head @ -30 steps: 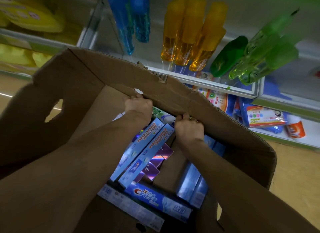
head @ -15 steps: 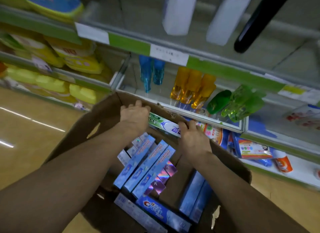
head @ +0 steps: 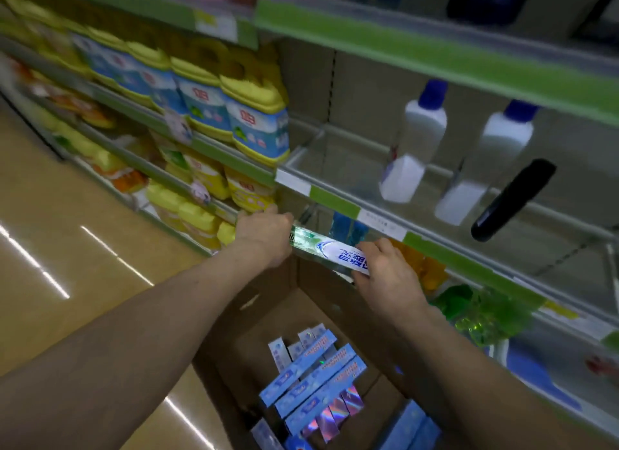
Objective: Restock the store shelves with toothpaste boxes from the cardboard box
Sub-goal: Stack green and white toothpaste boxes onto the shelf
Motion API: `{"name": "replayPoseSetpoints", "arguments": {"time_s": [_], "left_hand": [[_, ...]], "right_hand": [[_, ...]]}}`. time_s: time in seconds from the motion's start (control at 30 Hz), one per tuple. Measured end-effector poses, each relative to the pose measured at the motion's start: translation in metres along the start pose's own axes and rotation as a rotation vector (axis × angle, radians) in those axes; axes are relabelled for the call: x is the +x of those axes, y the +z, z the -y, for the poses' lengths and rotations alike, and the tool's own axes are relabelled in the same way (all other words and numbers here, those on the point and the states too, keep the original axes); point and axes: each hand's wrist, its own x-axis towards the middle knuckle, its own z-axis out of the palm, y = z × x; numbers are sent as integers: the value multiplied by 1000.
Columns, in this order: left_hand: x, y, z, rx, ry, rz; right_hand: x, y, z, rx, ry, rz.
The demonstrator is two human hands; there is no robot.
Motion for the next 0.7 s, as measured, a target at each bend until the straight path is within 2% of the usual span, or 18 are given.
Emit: {"name": "replayPoseSetpoints", "arguments": {"time_s": [0.2, 0.7], "left_hand": [[-39, -55, 31, -8, -138, -35], [-207, -188, 83, 37, -516, -330]], "right_hand": [[8, -52, 32, 5, -201, -31], [-16, -186, 142, -6, -727, -239]]}}
